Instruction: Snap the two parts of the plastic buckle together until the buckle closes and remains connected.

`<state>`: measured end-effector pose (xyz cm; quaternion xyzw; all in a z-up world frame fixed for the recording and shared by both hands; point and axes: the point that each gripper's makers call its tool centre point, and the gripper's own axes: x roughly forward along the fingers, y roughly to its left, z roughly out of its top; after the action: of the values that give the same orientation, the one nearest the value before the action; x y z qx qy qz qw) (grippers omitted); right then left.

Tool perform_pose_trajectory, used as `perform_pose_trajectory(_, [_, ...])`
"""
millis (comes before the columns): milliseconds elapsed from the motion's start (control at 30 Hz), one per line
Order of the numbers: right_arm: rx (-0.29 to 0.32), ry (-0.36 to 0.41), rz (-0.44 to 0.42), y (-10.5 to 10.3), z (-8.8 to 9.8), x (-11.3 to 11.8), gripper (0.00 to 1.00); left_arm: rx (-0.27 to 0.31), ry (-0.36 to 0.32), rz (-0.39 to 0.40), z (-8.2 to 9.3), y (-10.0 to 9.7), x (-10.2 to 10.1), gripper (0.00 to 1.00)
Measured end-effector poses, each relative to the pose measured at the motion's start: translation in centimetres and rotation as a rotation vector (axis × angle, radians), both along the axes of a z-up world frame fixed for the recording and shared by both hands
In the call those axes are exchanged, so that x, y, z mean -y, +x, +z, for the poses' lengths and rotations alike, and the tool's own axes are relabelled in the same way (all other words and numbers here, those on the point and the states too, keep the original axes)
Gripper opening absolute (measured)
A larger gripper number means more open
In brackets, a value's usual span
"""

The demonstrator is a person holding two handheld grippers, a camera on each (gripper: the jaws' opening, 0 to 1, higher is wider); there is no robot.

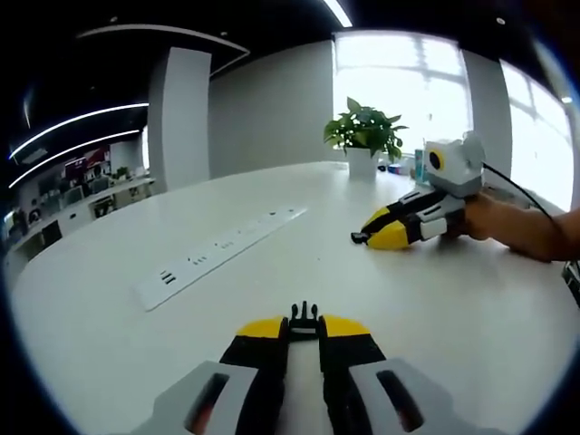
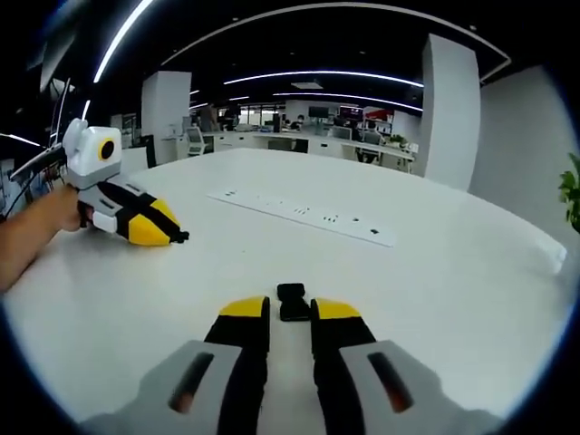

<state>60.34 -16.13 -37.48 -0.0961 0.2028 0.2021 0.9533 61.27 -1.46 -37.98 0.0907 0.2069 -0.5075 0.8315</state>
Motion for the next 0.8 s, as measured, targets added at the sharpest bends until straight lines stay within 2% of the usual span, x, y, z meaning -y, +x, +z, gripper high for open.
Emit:
perform_pose_trajectory(200, [-0.007,0.008,0.013,-0.16,-0.08,-0.12,0.13,-0.004,-0.004,0.000,0.02,-0.02,0.00,0.13])
perform_pose_trajectory(367, [-0.003,0.009,-0.005,-0.06,0.02,0.08,0.19,-0.003,-0.003,-0.001,0.04,-0.08,0.02,0.13])
perform_pose_trajectory(800, [-0.007,0.013,-0.009,0.46,0.16,0.38,0.13,-0.003,-0.005,-0.005,0.00,-0.19,0.07,0.13])
